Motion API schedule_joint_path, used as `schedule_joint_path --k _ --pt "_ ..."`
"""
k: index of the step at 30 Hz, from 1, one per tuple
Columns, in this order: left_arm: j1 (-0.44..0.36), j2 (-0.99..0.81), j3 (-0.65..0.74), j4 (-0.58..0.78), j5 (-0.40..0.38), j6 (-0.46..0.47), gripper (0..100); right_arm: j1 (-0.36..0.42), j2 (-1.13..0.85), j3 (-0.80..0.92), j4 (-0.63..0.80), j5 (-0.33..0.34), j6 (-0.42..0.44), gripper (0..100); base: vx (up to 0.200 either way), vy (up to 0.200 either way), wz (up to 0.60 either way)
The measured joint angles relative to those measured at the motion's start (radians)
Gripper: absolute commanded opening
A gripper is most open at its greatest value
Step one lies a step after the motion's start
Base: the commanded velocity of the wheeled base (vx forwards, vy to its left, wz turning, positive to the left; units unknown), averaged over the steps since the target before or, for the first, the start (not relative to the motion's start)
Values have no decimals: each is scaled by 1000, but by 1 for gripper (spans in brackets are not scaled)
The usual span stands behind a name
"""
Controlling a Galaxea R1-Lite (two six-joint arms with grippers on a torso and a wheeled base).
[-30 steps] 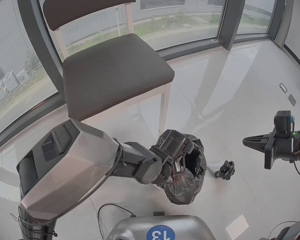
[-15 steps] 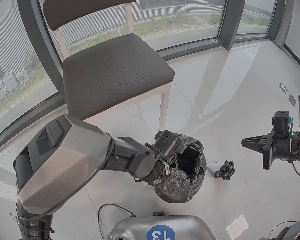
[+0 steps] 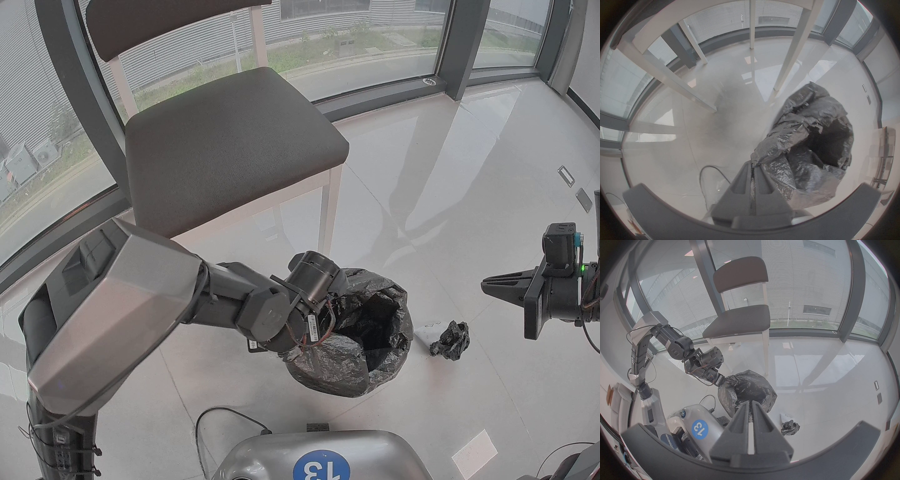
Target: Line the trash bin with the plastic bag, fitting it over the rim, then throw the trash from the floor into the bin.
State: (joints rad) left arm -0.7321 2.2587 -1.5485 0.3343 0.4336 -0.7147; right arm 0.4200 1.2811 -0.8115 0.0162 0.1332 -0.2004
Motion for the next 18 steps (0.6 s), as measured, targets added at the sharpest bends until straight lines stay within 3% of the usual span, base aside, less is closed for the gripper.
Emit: schedule_joint_path --k 5,18 --pt "23 -13 40 1 24 50 0 0 1 0 -1 0 -8 0 0 0 0" --pt "52 -28 64 -13 44 76 0 0 1 0 0 0 -11 0 0 0 0"
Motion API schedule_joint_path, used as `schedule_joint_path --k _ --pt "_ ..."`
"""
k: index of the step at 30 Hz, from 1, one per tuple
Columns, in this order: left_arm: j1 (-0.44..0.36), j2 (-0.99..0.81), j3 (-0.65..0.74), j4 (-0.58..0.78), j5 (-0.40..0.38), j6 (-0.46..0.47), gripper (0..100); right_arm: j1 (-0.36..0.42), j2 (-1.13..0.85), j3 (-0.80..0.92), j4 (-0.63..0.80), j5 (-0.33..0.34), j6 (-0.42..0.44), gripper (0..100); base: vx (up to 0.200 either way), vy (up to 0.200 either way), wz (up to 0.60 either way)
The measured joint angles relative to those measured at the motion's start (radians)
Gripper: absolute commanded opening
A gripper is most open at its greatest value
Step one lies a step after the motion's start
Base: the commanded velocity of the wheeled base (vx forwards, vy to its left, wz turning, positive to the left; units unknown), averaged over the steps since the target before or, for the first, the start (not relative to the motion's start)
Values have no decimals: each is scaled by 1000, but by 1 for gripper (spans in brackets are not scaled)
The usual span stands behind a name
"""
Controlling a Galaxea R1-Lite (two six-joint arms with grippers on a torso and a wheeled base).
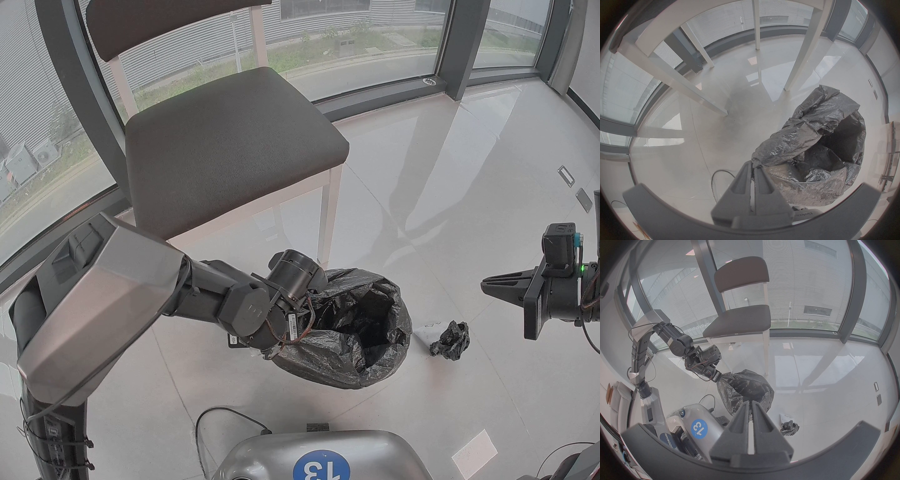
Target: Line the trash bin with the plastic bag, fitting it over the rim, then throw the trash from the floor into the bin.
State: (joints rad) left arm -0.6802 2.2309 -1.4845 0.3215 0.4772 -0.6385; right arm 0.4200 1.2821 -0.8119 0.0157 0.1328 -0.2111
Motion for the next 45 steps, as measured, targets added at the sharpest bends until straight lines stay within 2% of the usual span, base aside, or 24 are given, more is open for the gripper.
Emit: schedule_joint_path --k 19,20,35,39,45 --pt "-25 -8 10 -36 -7 -4 0 4 0 3 0 0 -1 0 0 0 0" --pt "-26 -8 10 -46 -8 -3 100 5 -1 3 0 0 -1 0 0 0 0" --pt "-21 -11 3 -89 1 17 100 8 -5 4 0 0 0 0 0 0 0" --pt "-25 -14 -29 -161 2 79 100 7 -7 7 0 0 1 0 0 0 0" --pt "-33 -20 -55 -255 4 247 100 7 -9 9 1 0 1 0 0 0 0"
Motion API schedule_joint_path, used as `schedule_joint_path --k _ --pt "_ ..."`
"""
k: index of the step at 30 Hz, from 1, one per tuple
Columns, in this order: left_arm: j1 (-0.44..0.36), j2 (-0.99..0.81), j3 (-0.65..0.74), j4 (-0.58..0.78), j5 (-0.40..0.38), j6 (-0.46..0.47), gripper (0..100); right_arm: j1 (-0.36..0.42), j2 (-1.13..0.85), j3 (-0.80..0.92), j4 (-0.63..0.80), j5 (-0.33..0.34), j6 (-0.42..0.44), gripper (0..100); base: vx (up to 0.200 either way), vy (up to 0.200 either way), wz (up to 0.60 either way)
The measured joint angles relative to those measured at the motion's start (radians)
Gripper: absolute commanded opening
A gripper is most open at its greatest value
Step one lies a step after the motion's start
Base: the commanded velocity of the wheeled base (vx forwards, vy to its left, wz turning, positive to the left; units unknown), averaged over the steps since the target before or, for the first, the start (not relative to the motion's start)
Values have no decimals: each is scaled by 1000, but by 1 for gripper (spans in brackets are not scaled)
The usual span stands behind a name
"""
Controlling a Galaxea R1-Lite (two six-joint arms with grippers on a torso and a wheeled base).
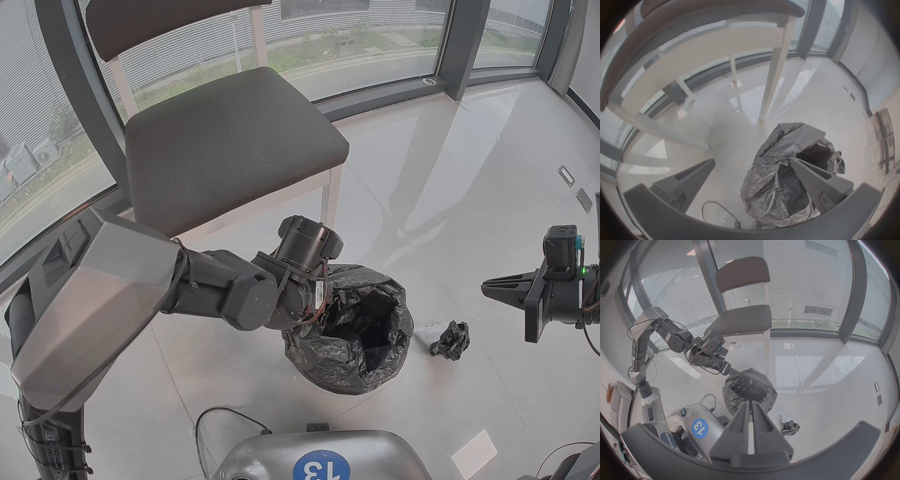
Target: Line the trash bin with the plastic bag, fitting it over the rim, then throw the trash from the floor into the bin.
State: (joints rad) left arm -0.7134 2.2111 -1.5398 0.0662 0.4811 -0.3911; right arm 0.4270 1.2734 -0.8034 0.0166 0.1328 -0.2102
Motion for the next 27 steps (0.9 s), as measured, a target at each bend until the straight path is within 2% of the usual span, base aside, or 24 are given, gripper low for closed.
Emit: schedule_joint_path --k 11,22,23,27 --pt "-14 32 35 -197 -5 214 100 0 -10 4 4 0 -1 0 0 0 0" --pt "-20 76 59 -230 -8 220 100 -1 -19 8 10 0 0 0 0 0 0" --pt "-20 78 60 -230 -8 220 0 -1 -20 8 11 0 0 0 0 0 0" --pt "-15 86 60 -244 -7 211 0 -1 -20 11 9 0 0 0 0 0 0"
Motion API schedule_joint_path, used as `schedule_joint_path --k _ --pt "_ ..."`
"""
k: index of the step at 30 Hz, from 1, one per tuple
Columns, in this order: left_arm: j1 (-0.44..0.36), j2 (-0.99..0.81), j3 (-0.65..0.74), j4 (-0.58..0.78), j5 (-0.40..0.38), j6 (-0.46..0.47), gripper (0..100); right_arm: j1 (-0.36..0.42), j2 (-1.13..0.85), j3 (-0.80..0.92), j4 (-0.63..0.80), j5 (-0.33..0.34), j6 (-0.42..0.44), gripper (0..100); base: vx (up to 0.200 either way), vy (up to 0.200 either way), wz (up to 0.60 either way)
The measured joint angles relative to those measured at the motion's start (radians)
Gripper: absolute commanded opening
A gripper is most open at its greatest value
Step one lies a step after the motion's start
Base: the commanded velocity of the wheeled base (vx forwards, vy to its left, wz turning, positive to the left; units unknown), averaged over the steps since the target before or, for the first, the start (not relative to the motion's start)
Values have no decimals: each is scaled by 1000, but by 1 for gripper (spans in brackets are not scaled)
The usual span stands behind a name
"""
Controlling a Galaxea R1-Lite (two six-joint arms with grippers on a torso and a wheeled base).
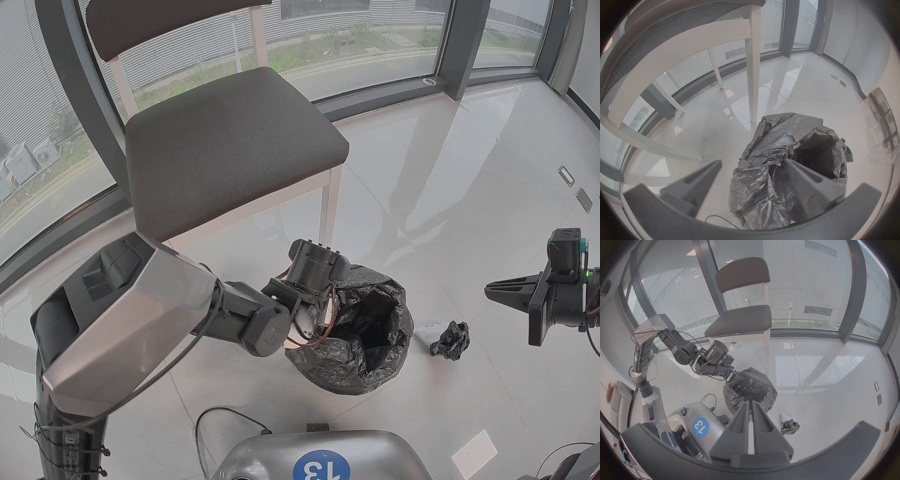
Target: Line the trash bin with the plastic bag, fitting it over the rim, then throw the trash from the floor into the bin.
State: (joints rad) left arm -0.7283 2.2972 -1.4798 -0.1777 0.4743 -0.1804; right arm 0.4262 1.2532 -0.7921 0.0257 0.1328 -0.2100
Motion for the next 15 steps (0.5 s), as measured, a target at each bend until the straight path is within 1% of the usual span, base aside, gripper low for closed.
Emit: schedule_joint_path --k 12,15 --pt "17 14 -4 -10 5 -37 0 -2 0 7 -6 0 0 0 0 0 0" --pt "18 15 -11 -17 5 -76 0 -3 0 7 -6 0 0 0 0 0 0"
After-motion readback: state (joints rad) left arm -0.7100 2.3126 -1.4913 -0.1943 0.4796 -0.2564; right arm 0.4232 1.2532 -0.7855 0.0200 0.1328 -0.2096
